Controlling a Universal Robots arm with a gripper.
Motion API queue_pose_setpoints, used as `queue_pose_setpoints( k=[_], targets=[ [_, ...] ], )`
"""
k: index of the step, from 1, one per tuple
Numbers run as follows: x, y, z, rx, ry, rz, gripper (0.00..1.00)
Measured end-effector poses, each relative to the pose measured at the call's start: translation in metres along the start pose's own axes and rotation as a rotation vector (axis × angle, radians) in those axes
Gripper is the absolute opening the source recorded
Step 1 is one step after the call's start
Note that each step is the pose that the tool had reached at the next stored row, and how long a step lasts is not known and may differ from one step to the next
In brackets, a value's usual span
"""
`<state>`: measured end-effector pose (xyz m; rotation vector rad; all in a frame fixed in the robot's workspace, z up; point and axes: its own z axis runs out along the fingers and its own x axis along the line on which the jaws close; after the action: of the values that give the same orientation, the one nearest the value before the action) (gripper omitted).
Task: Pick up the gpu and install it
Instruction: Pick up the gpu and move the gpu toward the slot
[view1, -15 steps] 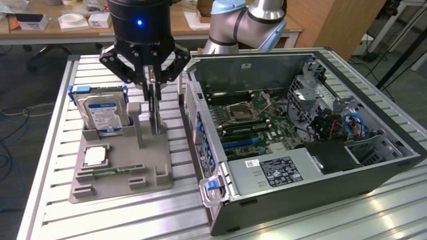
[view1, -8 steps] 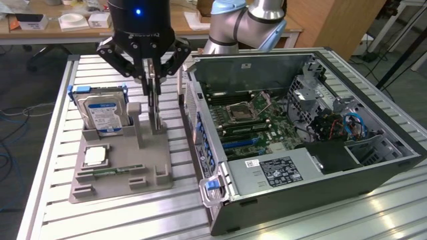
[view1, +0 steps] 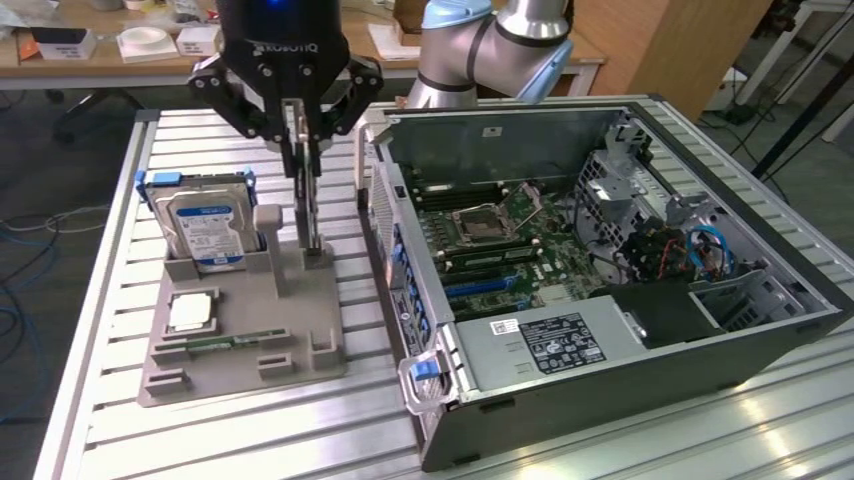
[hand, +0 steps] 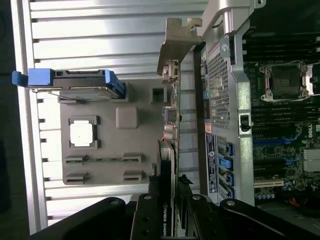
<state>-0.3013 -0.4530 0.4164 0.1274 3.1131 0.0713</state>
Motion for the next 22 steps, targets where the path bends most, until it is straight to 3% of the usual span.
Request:
queue_pose_setpoints(
  k=[10, 17, 22],
  targets=[
    [0.000, 0.0008, -0.0168, -0.0002, 0.0000, 0.000, 0.26],
    [-0.001, 0.0008, -0.0176, -0.0003, 0.0001, 0.000, 0.26],
    [-0.008, 0.0014, -0.0174, -0.0002, 0.0000, 0.000, 0.26]
  ],
)
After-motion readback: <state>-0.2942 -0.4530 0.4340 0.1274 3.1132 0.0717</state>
